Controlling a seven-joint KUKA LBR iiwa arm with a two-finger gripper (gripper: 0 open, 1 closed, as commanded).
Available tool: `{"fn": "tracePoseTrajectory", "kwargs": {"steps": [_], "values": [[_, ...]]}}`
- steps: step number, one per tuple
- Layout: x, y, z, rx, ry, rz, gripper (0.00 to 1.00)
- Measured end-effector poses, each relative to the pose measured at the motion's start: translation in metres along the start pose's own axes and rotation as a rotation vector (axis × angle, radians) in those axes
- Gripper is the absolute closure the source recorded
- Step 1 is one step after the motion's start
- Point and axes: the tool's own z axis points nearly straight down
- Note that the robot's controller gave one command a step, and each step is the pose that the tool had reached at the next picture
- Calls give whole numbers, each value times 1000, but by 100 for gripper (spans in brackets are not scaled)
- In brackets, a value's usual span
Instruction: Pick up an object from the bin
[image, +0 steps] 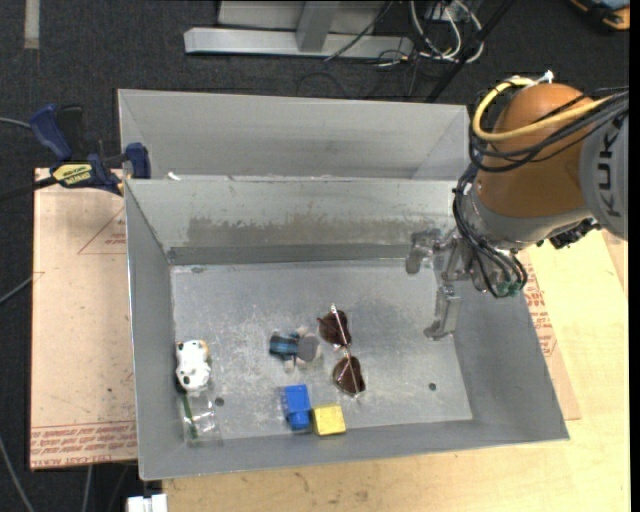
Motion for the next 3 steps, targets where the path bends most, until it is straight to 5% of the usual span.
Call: {"fn": "tracePoseTrajectory", "kwargs": {"steps": [1,2,3], "values": [[-1,0,-5,1,-8,-2,0],[30,36,61,1,-10,-98,0],[25,67,66,2,-7,-430,0]]}}
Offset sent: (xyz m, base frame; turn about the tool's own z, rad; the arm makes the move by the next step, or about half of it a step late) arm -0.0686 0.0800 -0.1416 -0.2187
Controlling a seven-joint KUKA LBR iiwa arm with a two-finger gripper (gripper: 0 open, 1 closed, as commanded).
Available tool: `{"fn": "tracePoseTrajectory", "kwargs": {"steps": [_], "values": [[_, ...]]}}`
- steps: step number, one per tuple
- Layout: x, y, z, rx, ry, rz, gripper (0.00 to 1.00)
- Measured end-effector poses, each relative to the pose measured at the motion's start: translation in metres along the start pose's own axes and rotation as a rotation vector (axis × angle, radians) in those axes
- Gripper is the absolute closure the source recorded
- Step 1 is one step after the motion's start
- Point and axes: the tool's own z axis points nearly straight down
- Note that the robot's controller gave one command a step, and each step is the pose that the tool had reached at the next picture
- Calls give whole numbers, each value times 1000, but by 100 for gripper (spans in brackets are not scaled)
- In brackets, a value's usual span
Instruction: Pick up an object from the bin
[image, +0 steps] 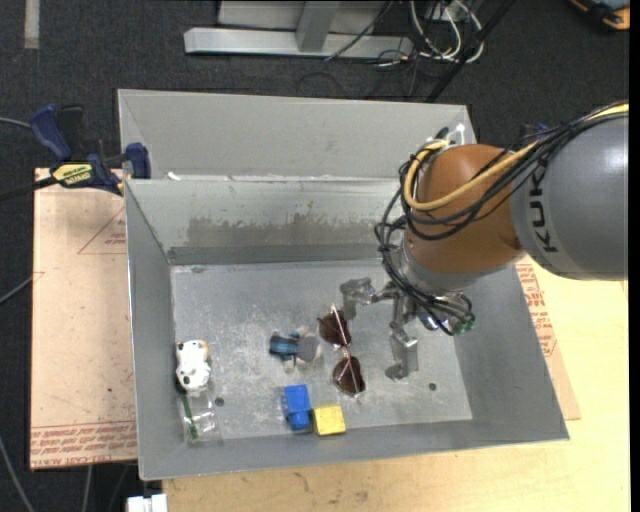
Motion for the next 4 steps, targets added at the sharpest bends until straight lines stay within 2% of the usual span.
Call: {"fn": "tracePoseTrajectory", "kwargs": {"steps": [1,2,3,4], "values": [[26,19,29,2,-3,-282,0],[32,21,78,-2,1,-304,0],[29,7,76,0,0,-486,100],[29,7,76,0,0,-486,100]]}}
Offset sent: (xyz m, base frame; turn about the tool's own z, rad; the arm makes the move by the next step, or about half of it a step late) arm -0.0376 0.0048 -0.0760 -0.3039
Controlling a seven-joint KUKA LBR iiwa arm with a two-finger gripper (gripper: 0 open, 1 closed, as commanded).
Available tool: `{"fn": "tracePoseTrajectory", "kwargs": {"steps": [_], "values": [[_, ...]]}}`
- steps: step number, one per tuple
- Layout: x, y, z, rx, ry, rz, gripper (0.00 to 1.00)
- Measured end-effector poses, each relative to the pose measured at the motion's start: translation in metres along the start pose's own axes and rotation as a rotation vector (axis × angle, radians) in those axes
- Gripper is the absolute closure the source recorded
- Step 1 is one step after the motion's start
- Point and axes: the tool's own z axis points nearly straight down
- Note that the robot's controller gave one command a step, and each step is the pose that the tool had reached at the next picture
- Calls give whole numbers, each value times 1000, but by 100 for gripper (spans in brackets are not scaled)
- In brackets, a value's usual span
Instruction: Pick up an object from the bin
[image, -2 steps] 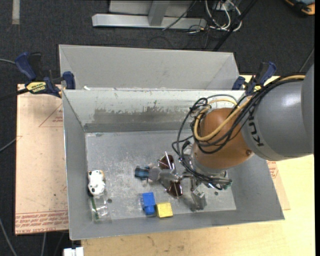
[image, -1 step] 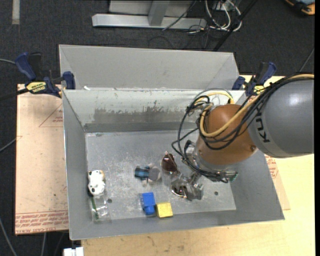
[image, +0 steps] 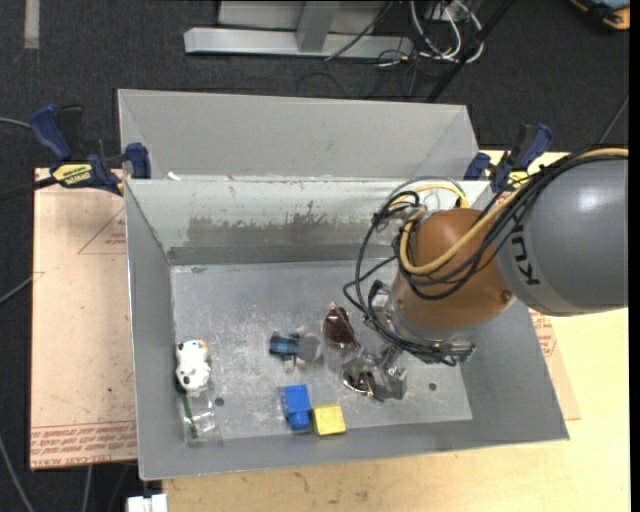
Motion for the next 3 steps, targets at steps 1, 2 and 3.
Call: {"fn": "tracePoseTrajectory", "kwargs": {"steps": [1,2,3], "values": [[0,1,-3,-3,2,0,100],[1,3,-25,-8,5,1,100],[-1,0,-40,2,-2,2,100]]}}
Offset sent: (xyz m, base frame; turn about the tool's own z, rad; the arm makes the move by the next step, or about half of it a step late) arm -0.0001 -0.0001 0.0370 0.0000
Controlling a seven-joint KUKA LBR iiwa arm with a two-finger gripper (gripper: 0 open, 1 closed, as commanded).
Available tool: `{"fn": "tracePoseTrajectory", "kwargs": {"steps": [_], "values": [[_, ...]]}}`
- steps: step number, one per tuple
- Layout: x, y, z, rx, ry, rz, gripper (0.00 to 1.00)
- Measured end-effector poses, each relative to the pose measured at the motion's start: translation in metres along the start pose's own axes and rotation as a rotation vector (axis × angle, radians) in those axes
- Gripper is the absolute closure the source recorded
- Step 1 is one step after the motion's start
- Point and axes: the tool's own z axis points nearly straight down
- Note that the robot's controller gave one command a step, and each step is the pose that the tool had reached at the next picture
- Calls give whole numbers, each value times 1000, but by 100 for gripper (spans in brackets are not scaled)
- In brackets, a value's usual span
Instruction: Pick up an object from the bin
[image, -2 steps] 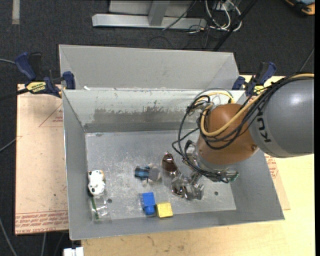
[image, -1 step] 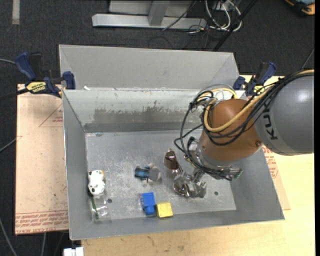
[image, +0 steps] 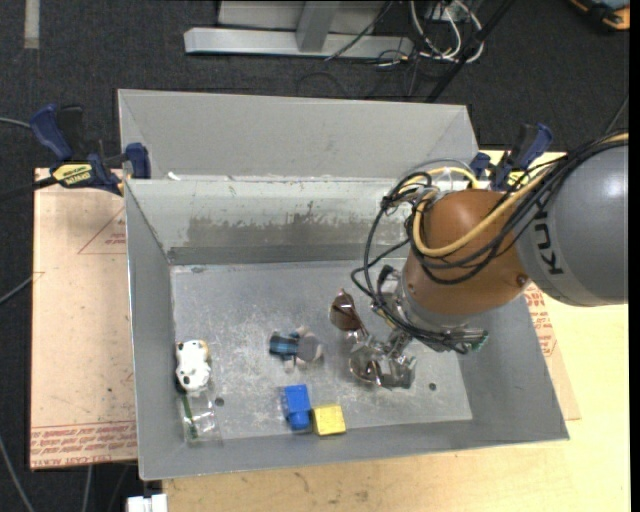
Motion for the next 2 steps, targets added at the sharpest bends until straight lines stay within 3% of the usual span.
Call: {"fn": "tracePoseTrajectory", "kwargs": {"steps": [2], "values": [[0,1,-25,-2,1,1,100]]}}
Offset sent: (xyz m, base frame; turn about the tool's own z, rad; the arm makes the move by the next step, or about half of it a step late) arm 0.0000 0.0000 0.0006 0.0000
